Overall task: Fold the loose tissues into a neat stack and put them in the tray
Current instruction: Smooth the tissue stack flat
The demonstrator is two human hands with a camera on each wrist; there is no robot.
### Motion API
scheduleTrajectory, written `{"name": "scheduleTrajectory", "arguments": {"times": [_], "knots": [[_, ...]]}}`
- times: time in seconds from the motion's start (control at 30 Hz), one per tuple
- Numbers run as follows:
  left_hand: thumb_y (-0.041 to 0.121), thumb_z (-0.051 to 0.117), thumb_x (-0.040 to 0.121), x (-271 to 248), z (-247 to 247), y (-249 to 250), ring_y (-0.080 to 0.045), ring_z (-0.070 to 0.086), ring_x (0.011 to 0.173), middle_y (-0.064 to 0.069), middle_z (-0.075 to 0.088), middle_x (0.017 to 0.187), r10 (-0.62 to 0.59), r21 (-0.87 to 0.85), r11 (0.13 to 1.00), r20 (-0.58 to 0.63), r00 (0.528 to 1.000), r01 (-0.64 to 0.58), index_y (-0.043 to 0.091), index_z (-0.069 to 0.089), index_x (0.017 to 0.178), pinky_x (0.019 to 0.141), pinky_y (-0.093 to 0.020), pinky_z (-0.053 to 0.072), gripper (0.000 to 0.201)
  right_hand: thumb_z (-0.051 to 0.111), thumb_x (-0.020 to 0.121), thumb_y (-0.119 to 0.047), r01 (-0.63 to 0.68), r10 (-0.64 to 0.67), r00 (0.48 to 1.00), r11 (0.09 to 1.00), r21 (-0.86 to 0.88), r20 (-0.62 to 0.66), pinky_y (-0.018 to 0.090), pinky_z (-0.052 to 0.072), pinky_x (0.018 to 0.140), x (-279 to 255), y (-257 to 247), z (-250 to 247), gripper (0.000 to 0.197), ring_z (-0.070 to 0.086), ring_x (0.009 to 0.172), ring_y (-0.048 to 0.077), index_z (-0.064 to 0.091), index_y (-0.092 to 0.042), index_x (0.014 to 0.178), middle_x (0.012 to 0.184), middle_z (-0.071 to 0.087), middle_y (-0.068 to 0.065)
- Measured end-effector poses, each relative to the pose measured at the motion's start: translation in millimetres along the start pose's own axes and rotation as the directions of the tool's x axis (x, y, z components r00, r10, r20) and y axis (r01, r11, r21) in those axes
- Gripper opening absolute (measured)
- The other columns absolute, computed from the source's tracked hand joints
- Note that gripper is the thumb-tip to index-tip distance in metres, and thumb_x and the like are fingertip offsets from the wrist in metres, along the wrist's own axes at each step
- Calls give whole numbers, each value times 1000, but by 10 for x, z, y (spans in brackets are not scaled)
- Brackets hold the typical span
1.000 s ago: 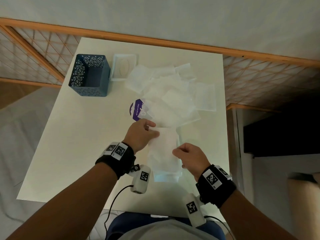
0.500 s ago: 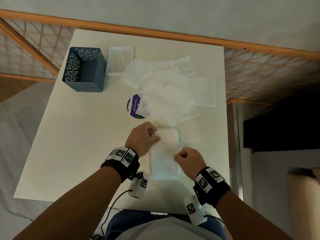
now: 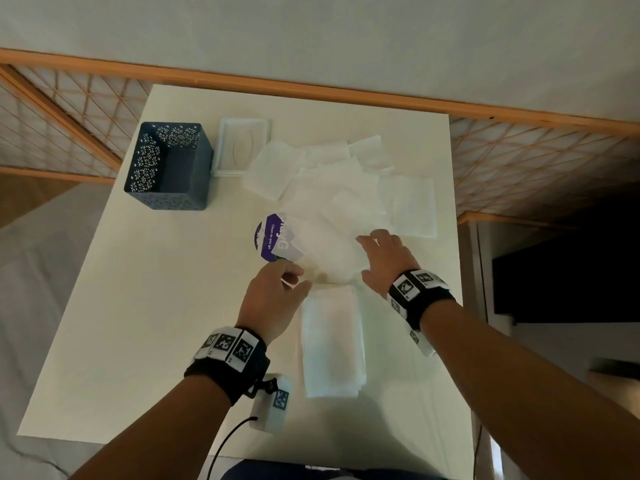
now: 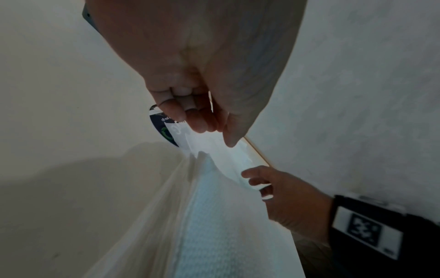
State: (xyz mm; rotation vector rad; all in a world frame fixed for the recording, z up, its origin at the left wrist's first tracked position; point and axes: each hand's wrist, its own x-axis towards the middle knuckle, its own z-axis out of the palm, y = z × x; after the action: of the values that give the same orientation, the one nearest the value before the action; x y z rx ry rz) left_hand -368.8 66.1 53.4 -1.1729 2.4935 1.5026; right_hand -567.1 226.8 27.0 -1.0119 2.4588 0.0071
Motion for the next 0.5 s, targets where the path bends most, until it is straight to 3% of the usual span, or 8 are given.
{"name": "scheduleTrajectory", "arguments": {"times": [0.13,0.23,0.33,0.4,0.47,0.5], "knots": [[31,74,92,108,-4,80,2,63,81,12,69,95,20,6,1000,13,1000,-20,31,69,101,71,-10,43,11,51,94,-7,122,-110,991,977,-175,77,46,39,114,207,-31,15,76,33,146,32,22,-26,162,169,18,7],[31,74,92,202,-4,136,3,64,81,12,70,93,26,6,1000,19,999,-26,31,70,99,70,-7,43,8,46,96,-6,111,-100,993,980,-167,69,45,39,111,271,-71,17,62,40,141,31,37,-25,154,166,26,8],[30,74,92,309,1,154,1,64,80,13,71,92,8,-7,1000,18,1000,-8,31,70,96,70,-10,43,6,41,106,-20,83,-74,993,991,-105,87,43,38,111,296,-99,-32,42,45,139,29,50,-23,146,162,36,5],[30,74,92,380,-1,159,0,66,84,13,72,93,-6,-16,1000,25,1000,7,29,70,96,72,-13,45,6,37,108,-26,63,-60,996,997,-41,70,43,44,105,276,-107,-95,35,55,126,27,59,-21,134,146,53,2],[29,73,92,435,-6,170,0,67,88,14,73,95,-25,-12,1000,45,999,26,27,70,96,74,-15,46,5,36,109,-29,38,-40,999,996,77,27,41,47,92,214,-113,-158,30,63,106,27,64,-18,113,115,66,-1],[28,72,92,458,-4,174,-1,67,89,14,73,96,-38,-11,999,63,997,39,26,70,96,75,-16,47,5,36,109,-31,27,-29,999,989,146,13,38,47,83,181,-112,-185,30,64,95,27,61,-19,99,97,65,-3]]}}
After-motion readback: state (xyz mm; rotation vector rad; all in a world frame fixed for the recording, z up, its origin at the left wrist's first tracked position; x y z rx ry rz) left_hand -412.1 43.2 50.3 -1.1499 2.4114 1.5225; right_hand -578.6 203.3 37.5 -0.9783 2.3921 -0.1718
